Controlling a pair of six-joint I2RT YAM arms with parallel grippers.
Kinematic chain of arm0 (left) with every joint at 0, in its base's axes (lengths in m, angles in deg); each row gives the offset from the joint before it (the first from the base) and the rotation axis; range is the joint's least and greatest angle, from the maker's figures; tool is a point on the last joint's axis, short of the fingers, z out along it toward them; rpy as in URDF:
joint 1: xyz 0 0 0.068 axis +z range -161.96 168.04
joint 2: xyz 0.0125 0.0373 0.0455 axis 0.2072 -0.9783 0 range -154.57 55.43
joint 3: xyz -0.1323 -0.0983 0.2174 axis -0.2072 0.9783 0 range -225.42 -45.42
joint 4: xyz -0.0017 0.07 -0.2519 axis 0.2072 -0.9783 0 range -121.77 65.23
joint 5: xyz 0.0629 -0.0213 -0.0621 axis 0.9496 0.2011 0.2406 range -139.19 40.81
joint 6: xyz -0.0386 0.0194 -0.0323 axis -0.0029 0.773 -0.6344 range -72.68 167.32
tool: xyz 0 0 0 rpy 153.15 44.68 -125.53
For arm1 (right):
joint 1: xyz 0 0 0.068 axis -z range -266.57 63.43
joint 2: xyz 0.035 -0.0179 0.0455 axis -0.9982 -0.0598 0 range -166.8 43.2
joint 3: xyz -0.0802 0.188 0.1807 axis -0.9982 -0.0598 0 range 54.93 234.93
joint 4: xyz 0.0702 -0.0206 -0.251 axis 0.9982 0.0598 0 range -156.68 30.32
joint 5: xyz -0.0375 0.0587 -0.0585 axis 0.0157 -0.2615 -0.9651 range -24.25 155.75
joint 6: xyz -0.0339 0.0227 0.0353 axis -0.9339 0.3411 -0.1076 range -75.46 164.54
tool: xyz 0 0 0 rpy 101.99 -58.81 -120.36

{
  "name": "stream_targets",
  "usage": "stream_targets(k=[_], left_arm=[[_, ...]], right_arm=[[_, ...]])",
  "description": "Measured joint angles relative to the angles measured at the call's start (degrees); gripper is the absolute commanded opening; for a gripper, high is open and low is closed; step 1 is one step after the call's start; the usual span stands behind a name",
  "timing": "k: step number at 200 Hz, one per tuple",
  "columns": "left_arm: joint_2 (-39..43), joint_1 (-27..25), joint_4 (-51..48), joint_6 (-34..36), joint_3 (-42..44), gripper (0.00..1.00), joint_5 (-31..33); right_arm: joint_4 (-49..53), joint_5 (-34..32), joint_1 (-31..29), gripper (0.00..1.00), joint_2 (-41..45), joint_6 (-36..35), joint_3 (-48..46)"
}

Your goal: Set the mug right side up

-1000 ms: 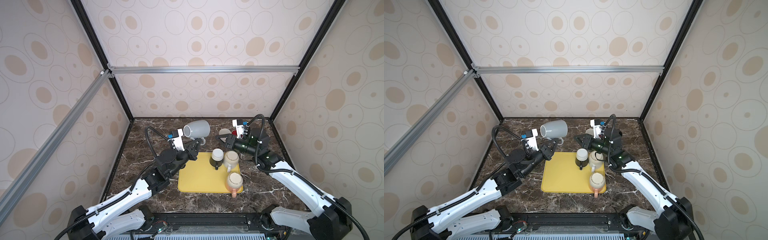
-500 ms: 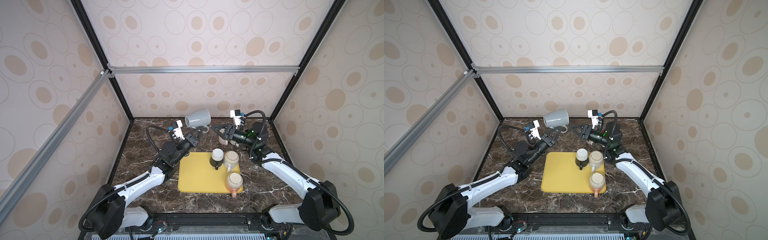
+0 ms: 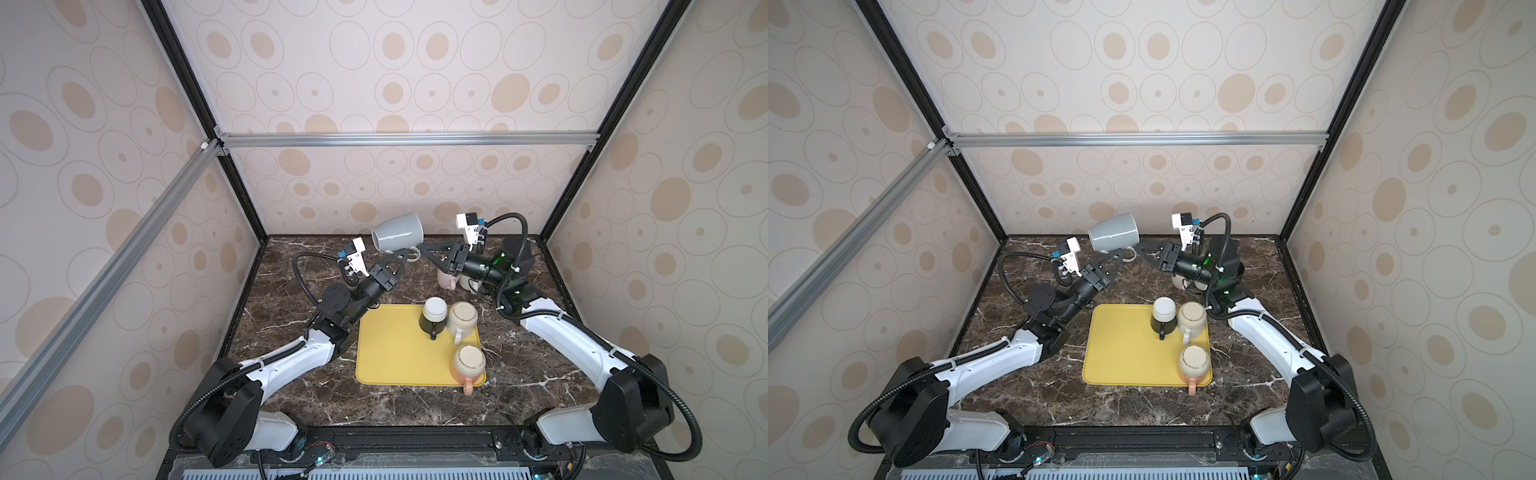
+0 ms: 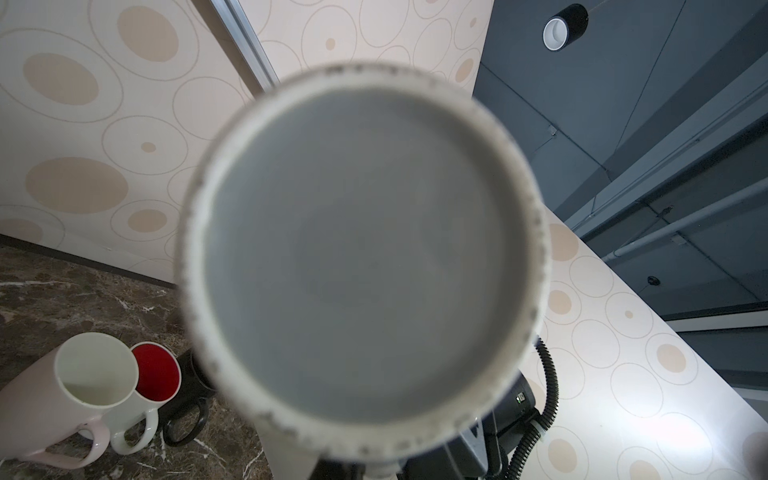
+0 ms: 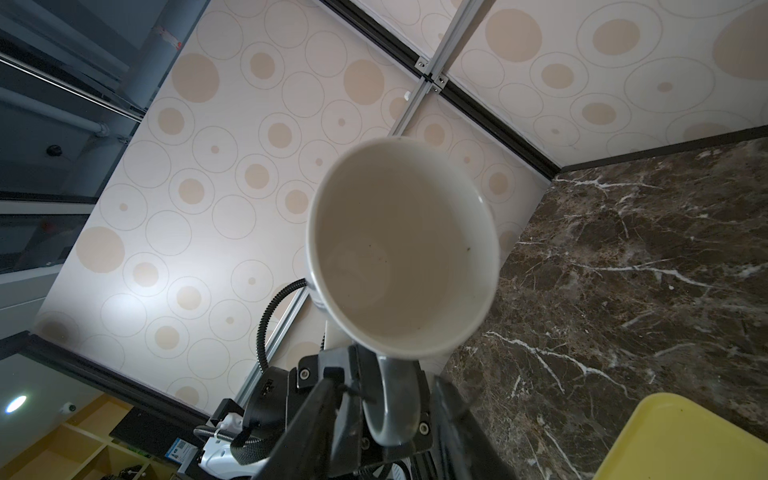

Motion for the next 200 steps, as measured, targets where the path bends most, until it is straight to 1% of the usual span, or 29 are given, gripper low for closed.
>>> stream_targets(k=[45,78,82,96,105,127,166,169,176,177,181,184,185,187,188,189,191,200], left_arm=[[-0.5,0.1,2.6,-1.5,0.0,0.0,-1.1],[-1.9,0.1,5.1,-2.8,0.0,0.0,-1.6],[-2.0,0.1,5.3,-2.9,0.0,0.0,-1.6],[-2.3,0.1,5.9,-3.4,0.0,0.0,-1.8],[-2.3,0.2,6.2,-3.7,0.0,0.0,-1.8],[-2.5,0.4,7.2,-4.1,0.0,0.0,-1.8],[-2.5,0.6,6.6,-3.9,-0.6,0.0,-2.1],[-2.5,0.6,6.4,-3.8,-0.7,0.06,-2.2],[-2.5,0.7,5.5,-3.7,-1.0,0.35,-2.3],[-2.5,0.8,5.4,-3.7,-1.1,0.38,-2.3],[-2.4,0.8,4.7,-3.7,-1.4,0.57,-2.3],[-2.4,0.9,4.2,-3.3,-1.6,0.69,-2.4],[-2.4,0.9,3.8,-3.0,-1.7,0.71,-2.5],[-2.4,1.0,3.5,-2.9,-1.8,0.9,-2.5],[-2.4,1.0,3.3,-2.9,-1.9,0.95,-2.5],[-2.4,1.0,3.1,-2.9,-2.0,0.98,-2.5],[-2.4,1.2,2.5,-2.6,-2.2,0.99,-2.5],[-2.3,1.4,0.0,-2.0,-3.0,1.0,-2.8]], right_arm=[[0.5,0.9,-2.3,0.35,-1.0,-0.5,1.9],[0.5,1.0,-2.6,0.32,-1.7,-0.5,2.6],[0.5,1.0,-2.6,0.3,-1.8,-0.6,2.6],[0.6,1.0,-2.6,0.17,-2.2,-0.8,2.9],[0.9,1.0,-2.6,0.12,-2.6,0.4,3.3],[0.9,1.5,-2.7,0.0,-3.3,0.5,4.6],[1.0,2.2,-2.6,0.0,-4.4,1.0,6.0],[1.0,2.2,-2.6,0.0,-4.4,1.0,6.0],[1.4,2.1,-2.6,0.0,-4.4,1.0,6.1],[1.4,2.1,-2.6,0.0,-4.4,1.0,6.1],[1.5,1.9,-2.6,0.0,-4.4,0.9,6.1],[1.6,1.9,-2.5,0.0,-4.4,0.9,6.1],[1.6,1.9,-2.5,0.0,-4.4,0.9,6.1],[1.7,1.9,-2.5,0.0,-4.4,0.9,6.2],[1.8,1.9,-2.5,0.0,-4.4,0.9,6.2],[2.0,1.8,-2.5,0.0,-4.4,0.9,6.2],[2.3,1.7,-2.5,0.0,-4.4,0.8,6.3],[3.2,1.6,-2.6,0.0,-4.4,0.5,6.3]])
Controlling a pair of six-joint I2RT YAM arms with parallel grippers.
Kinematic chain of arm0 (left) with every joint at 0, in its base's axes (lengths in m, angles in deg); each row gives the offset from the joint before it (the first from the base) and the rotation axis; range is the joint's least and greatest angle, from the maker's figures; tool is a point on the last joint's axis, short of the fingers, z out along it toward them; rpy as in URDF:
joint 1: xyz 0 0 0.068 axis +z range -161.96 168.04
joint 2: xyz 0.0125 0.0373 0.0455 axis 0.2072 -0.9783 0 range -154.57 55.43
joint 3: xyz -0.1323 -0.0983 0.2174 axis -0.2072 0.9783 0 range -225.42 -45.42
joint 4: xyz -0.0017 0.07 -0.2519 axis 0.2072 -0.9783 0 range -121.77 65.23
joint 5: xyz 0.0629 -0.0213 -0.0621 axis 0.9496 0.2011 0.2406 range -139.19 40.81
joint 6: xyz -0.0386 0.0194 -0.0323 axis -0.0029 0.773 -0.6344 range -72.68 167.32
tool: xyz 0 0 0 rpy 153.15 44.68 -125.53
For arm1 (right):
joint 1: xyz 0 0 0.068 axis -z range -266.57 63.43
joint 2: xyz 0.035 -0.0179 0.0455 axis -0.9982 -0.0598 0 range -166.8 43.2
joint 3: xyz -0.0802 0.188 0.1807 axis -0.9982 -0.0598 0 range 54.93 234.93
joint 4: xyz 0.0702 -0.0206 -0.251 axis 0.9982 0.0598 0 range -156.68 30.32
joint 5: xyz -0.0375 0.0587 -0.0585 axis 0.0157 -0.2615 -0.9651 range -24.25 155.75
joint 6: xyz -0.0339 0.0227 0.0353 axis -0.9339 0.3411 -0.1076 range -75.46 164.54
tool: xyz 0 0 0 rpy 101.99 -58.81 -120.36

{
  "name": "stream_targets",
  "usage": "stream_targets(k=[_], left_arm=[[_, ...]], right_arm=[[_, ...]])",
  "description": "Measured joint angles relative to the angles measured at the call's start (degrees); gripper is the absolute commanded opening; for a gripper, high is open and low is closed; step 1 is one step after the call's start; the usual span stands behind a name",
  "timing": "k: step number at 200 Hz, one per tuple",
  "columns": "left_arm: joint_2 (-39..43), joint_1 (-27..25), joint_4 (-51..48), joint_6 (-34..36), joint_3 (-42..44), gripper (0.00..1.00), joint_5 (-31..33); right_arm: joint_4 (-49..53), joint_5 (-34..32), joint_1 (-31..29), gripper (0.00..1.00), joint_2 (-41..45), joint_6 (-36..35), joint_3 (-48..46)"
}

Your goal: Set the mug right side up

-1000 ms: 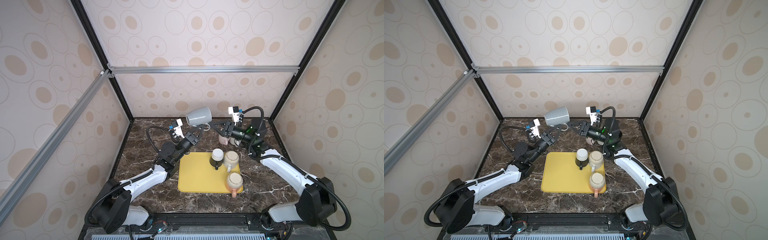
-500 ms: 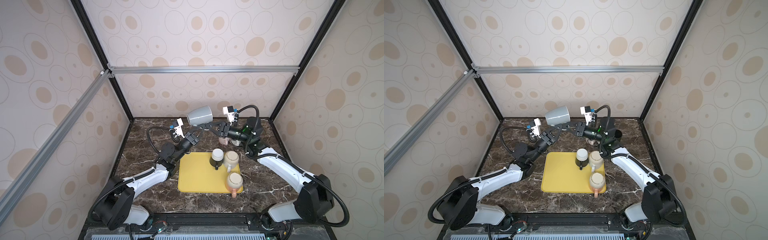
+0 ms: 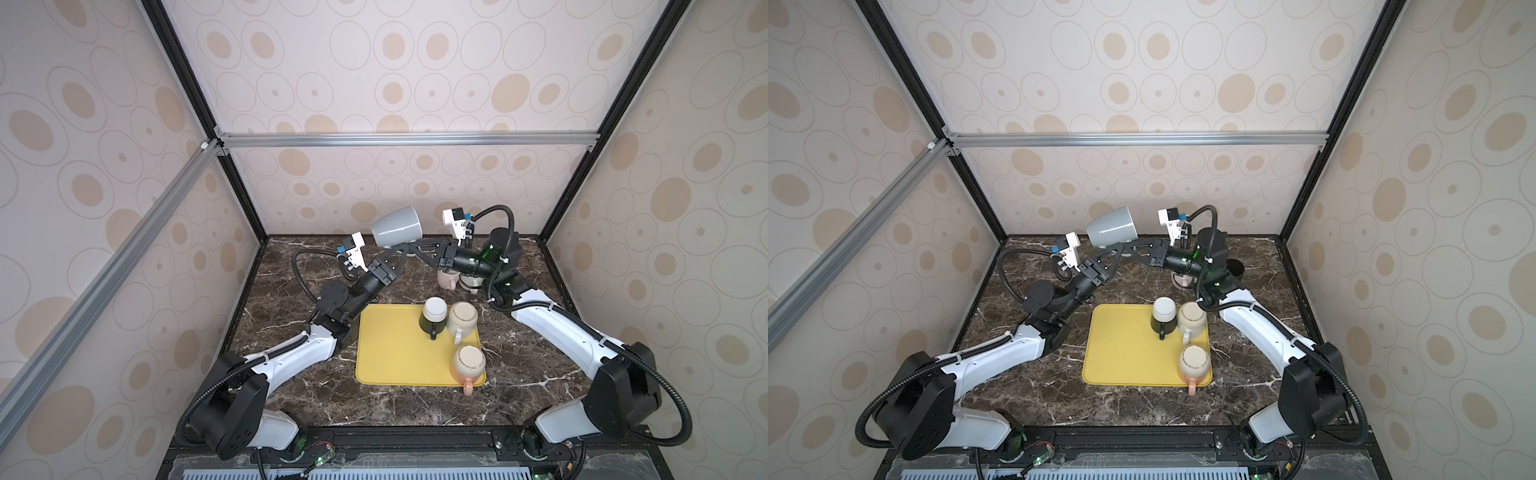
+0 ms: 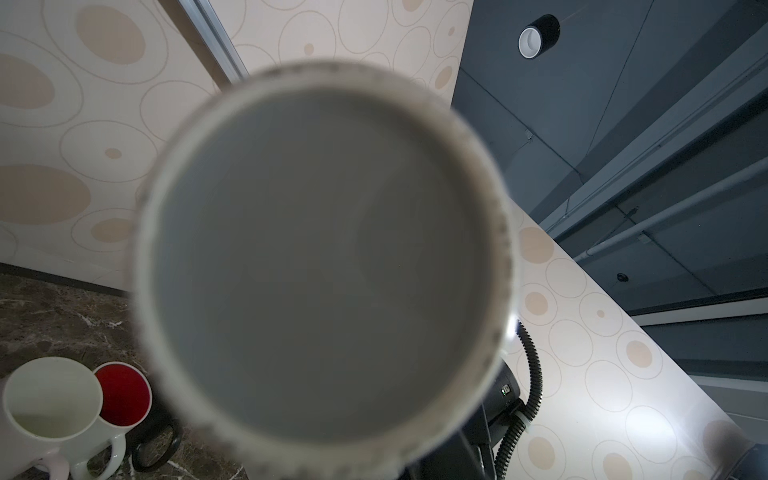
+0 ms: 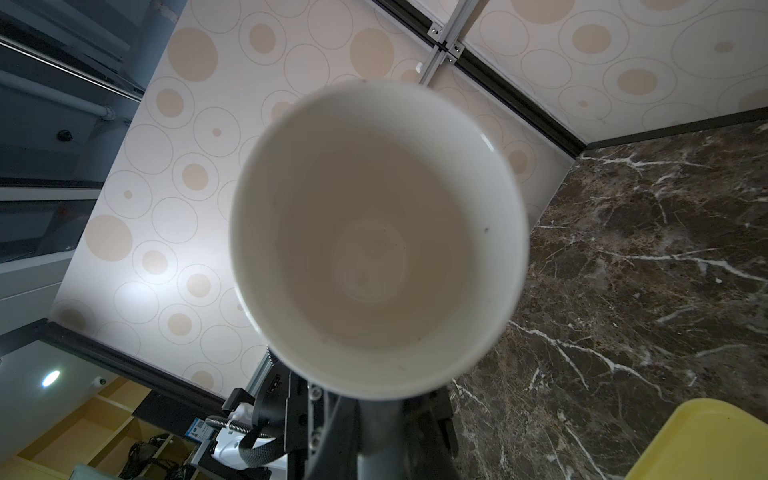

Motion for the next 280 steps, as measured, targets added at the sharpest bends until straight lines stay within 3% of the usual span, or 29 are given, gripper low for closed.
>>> stream_targets(k=[83,133,199,250,280], left_arm=[[8.7,2.8,-33.6,16.2,-3.2,1.0,4.0],[13.5,3.5,-51.5,26.3,-4.0,1.0,11.8],[13.0,3.6,-61.2,32.0,-4.8,1.0,18.1],[13.8,3.6,-62.4,34.3,-4.8,1.0,20.3],[14.9,3.6,-62.4,34.7,-4.7,1.0,20.8]], right_arm=[[9.9,-4.9,0.9,0.0,0.0,-4.3,0.1],[33.3,-14.7,1.4,0.0,-0.4,-16.3,9.3],[51.4,-33.9,-2.5,0.0,-6.3,-30.6,18.9],[56.1,-49.7,-7.7,0.0,-10.7,-35.6,19.0],[55.7,-55.8,-8.7,0.0,-12.7,-37.1,19.6]])
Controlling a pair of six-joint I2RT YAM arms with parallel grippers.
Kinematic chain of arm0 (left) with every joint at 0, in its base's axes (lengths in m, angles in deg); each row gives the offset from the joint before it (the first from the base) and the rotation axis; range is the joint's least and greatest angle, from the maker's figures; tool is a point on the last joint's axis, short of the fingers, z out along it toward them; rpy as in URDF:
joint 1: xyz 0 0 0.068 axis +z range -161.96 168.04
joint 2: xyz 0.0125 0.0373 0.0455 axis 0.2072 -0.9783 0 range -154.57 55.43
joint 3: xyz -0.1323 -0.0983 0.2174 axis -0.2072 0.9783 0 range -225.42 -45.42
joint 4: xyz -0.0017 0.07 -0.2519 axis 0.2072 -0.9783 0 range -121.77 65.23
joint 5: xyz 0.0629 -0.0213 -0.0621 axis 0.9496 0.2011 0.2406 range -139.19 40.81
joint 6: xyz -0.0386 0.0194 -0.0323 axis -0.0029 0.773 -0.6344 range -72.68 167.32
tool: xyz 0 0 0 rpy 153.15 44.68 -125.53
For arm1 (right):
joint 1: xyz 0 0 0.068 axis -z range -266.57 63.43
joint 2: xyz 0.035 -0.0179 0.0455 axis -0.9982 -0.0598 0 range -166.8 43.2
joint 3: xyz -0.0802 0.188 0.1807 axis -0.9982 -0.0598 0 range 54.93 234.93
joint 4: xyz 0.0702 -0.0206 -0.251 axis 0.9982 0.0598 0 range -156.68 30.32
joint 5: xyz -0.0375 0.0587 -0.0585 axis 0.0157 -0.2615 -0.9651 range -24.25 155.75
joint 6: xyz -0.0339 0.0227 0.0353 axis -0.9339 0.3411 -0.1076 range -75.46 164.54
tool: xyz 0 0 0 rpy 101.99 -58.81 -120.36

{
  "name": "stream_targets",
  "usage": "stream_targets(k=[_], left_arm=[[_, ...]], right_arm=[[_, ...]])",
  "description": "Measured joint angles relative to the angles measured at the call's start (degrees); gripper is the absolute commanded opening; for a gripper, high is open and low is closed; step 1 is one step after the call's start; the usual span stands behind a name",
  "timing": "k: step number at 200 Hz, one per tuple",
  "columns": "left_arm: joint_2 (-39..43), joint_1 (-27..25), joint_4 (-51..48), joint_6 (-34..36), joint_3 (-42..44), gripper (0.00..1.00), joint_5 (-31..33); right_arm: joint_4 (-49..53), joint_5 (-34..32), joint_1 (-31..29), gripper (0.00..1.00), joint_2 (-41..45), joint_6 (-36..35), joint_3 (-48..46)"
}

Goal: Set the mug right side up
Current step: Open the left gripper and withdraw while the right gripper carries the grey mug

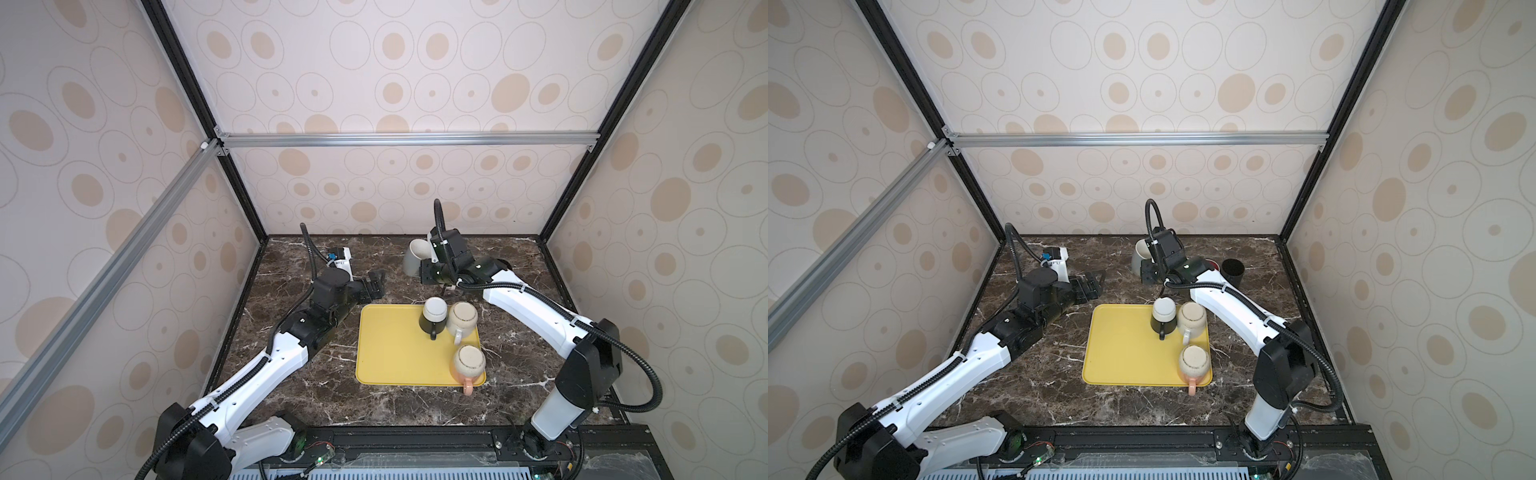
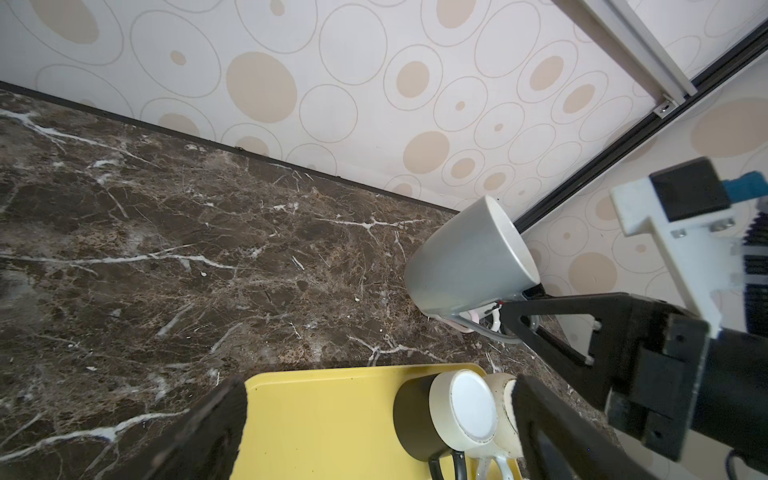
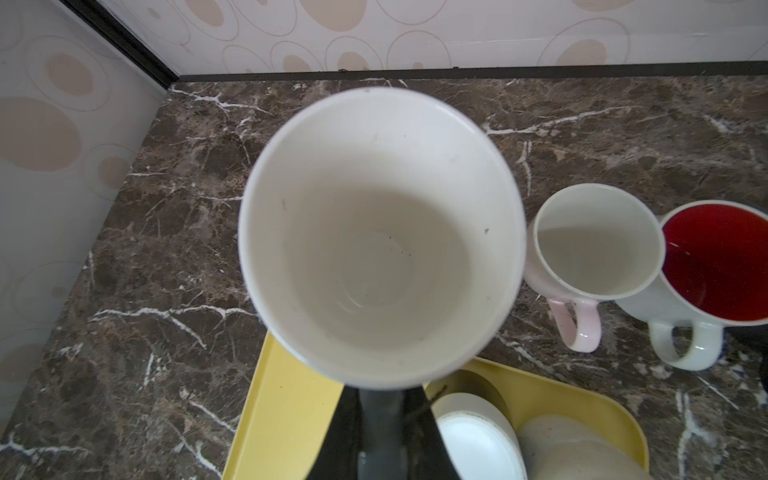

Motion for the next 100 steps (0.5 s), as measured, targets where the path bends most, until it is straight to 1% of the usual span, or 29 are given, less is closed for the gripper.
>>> stream_targets(k=[36,100], left_arm=[[0.8,0.0,0.0,0.1,1.0,1.0,0.0],[0.8,0.0,0.4,0.2,1.9,1.0,-0.4]], right_arm=[[-1.0,-4.4,0.0,0.0,-3.3,-1.2,0.5],[-1.5,-7.4,0.0,0.0,-8.9,-2.5,1.3]])
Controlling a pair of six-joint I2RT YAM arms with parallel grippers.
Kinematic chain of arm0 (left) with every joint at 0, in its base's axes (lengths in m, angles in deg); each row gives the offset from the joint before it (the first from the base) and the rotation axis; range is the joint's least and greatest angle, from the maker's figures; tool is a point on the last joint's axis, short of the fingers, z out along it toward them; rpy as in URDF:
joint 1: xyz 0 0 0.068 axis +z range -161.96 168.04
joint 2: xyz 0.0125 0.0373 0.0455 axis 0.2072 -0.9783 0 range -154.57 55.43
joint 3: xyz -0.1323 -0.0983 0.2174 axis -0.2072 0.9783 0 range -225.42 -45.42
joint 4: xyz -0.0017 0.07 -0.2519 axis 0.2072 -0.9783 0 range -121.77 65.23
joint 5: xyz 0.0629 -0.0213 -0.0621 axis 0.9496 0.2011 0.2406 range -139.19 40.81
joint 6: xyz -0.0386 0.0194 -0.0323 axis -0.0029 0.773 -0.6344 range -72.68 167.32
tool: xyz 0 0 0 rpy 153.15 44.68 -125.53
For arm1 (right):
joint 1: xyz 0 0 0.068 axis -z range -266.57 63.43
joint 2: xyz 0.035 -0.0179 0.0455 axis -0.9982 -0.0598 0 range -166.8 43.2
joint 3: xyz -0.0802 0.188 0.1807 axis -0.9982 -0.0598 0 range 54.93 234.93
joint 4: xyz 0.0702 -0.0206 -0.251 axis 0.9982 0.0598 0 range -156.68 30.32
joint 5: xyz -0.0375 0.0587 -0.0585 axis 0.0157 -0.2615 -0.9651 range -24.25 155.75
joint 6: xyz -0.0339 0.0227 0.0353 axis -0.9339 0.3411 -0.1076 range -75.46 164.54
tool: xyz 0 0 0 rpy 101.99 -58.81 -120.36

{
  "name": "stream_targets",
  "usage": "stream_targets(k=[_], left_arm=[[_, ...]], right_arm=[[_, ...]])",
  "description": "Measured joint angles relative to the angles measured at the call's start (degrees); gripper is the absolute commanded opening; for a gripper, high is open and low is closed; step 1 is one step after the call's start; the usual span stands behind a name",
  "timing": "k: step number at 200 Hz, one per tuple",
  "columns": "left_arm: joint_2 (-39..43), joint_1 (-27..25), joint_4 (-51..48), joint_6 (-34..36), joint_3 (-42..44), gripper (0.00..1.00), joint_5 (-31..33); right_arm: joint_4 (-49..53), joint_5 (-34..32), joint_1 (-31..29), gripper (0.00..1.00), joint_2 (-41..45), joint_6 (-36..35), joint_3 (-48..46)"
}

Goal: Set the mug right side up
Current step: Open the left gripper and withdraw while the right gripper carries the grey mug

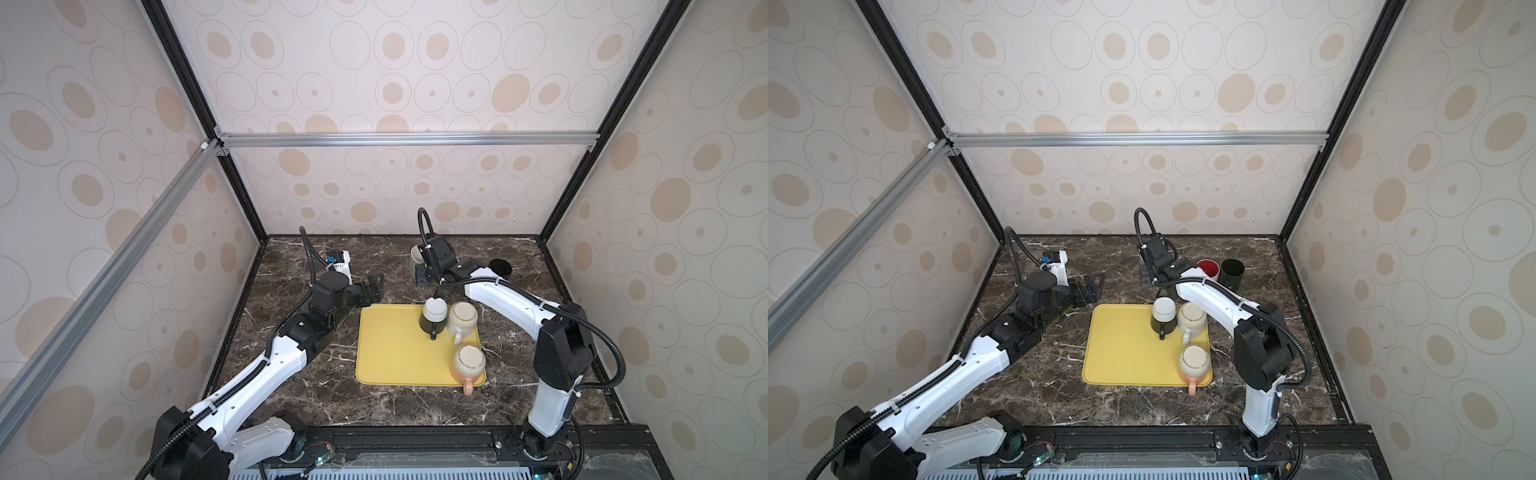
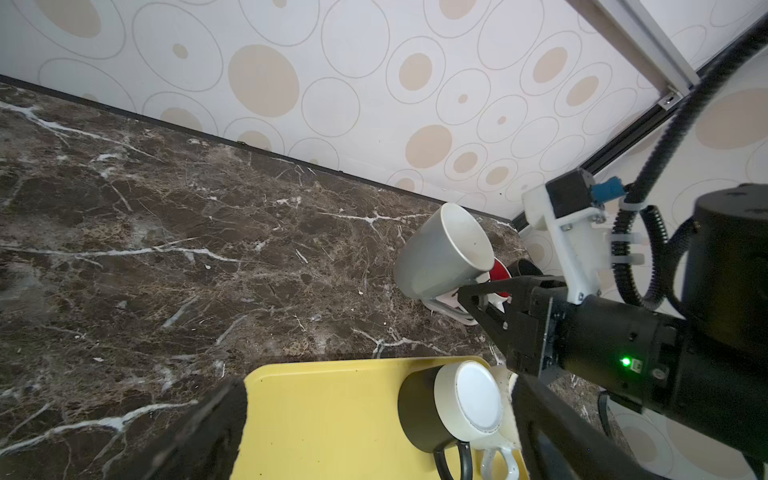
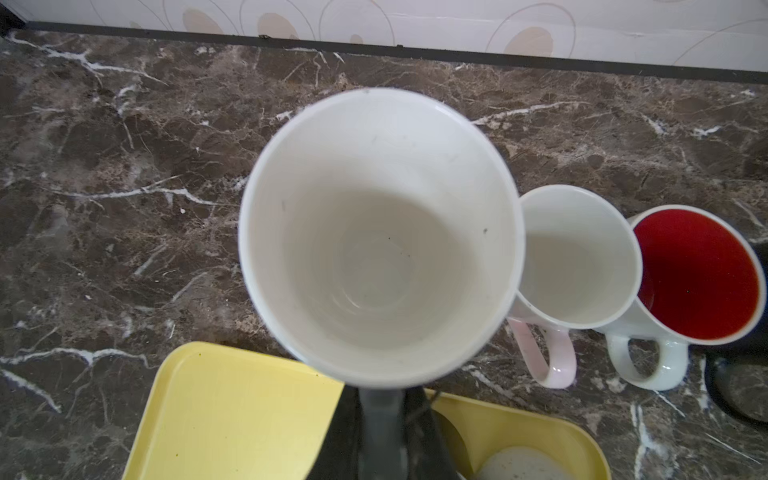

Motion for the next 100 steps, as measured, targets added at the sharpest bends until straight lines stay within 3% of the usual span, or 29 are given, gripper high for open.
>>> stream_targets(k=[100], left_arm=[[-0.5,0.0,0.9,0.0,0.7,1.0,-0.9]], right_arm=[[-1.5,-1.8,1.1,0.0,-5.0,-0.8,0.8]])
